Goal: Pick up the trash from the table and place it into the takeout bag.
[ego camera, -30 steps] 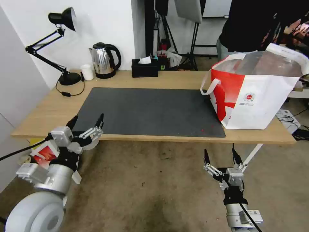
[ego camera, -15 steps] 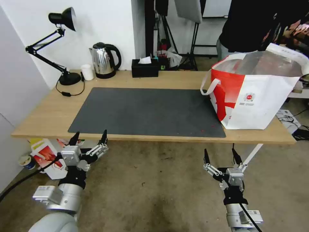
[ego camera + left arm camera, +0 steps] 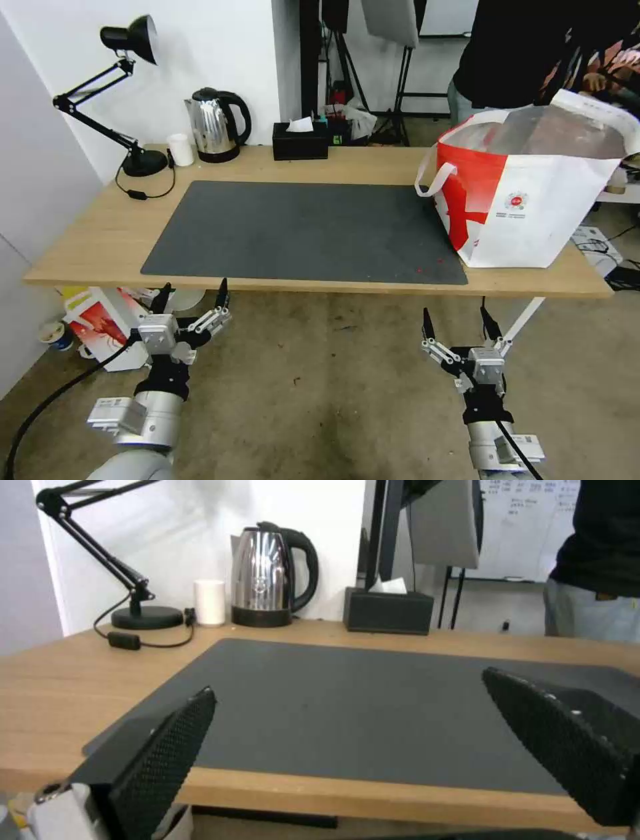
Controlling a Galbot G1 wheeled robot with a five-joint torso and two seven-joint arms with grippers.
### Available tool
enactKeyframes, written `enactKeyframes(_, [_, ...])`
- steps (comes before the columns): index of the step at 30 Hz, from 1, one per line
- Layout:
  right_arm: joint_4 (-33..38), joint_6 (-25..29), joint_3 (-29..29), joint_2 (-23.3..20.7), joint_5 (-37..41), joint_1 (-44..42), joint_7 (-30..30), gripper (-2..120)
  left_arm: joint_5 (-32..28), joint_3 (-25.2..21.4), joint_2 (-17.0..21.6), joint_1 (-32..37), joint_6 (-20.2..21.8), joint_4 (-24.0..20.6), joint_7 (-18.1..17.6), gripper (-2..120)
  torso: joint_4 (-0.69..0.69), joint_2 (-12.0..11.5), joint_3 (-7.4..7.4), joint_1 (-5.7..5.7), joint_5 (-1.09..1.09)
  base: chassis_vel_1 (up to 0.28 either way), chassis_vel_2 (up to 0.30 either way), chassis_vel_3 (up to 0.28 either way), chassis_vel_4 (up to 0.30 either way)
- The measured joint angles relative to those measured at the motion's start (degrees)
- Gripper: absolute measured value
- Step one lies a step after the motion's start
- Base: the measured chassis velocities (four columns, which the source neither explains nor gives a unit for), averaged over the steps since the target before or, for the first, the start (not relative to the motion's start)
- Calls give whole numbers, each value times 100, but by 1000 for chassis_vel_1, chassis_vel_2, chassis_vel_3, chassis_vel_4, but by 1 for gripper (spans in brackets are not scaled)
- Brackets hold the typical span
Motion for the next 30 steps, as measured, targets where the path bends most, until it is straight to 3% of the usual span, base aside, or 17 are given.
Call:
enactKeyframes(11, [0,0,0,0,0,0,0,100,552,97,47,162,-337,352,72,100,0,0,0,0,-1,0,0,0,0])
enactKeyframes(30, [0,0,0,0,0,0,0,100,628,0,93,153,-378,610,210,100,0,0,0,0,0,0,0,0,0])
